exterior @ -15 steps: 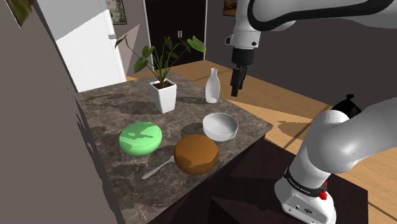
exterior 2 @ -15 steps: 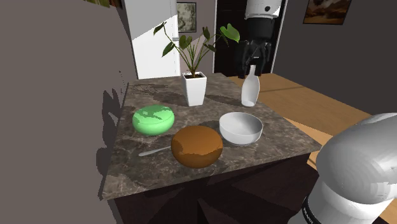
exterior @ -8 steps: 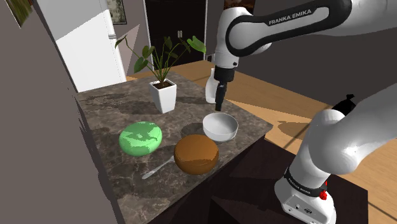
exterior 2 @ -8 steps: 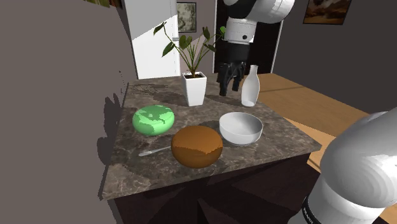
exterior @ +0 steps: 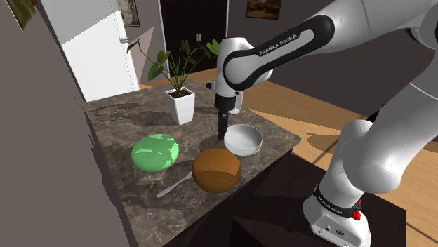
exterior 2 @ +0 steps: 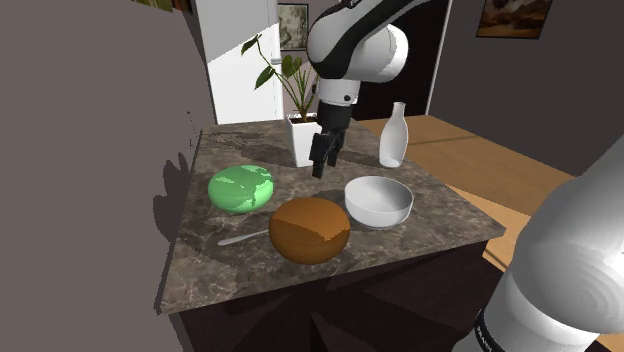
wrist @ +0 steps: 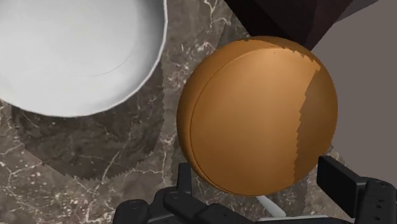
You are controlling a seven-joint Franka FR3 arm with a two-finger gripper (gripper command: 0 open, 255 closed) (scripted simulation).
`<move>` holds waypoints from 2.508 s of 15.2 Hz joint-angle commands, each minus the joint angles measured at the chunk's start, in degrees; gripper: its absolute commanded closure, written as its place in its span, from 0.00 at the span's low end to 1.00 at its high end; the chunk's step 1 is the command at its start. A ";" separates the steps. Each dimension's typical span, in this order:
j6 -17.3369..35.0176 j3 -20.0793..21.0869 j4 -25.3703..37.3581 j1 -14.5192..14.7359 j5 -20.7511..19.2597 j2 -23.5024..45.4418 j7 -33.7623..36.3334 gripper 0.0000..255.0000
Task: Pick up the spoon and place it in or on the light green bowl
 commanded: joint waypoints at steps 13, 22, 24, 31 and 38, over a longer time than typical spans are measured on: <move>17.93 5.05 10.57 7.28 9.34 25.83 -19.51 0.00; 23.78 7.96 15.46 8.74 11.30 35.62 -24.60 0.00; 24.98 8.20 15.69 8.86 11.61 37.01 -24.83 0.00; 25.91 8.39 15.92 8.95 11.85 38.13 -25.01 0.00; 25.90 8.39 15.92 8.95 11.85 38.13 -25.01 1.00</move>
